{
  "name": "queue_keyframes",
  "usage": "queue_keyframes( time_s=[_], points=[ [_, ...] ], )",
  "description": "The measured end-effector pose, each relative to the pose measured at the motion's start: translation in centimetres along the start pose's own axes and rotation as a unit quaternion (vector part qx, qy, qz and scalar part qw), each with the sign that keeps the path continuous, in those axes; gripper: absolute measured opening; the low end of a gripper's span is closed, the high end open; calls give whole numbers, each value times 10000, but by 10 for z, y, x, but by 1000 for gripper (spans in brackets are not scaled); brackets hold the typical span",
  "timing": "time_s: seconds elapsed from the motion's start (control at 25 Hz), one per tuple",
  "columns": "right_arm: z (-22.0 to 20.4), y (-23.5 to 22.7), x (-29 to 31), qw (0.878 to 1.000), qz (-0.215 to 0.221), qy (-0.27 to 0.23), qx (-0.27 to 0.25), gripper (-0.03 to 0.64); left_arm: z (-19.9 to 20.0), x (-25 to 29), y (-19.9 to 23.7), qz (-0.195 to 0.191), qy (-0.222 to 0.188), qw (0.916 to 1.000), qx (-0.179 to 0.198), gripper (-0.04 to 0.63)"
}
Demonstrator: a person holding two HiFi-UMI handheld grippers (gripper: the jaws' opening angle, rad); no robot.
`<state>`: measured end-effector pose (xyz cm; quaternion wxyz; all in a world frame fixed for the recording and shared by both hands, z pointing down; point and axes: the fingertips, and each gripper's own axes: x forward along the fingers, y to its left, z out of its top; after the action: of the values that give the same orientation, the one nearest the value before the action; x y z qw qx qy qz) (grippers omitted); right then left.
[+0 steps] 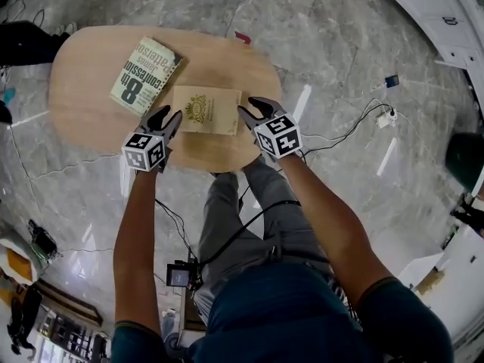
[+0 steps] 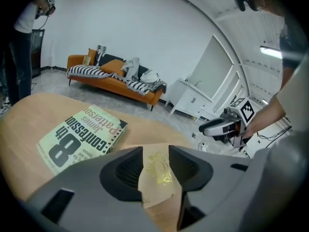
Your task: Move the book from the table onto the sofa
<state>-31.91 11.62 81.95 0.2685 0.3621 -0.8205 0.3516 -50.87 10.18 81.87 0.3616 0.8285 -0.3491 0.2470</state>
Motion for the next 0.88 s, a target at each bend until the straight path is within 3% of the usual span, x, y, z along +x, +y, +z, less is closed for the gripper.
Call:
queue_keyframes(
  time_s=[0.44, 0.88],
  points=[
    [-56, -12, 47, 9959, 81, 478, 758, 190, -52, 35, 35, 125, 510, 9983, -269, 200],
    [-86, -17, 66, 9890, 236, 694, 1284, 190, -76, 51, 44, 170, 575, 9967, -555, 199]
  ],
)
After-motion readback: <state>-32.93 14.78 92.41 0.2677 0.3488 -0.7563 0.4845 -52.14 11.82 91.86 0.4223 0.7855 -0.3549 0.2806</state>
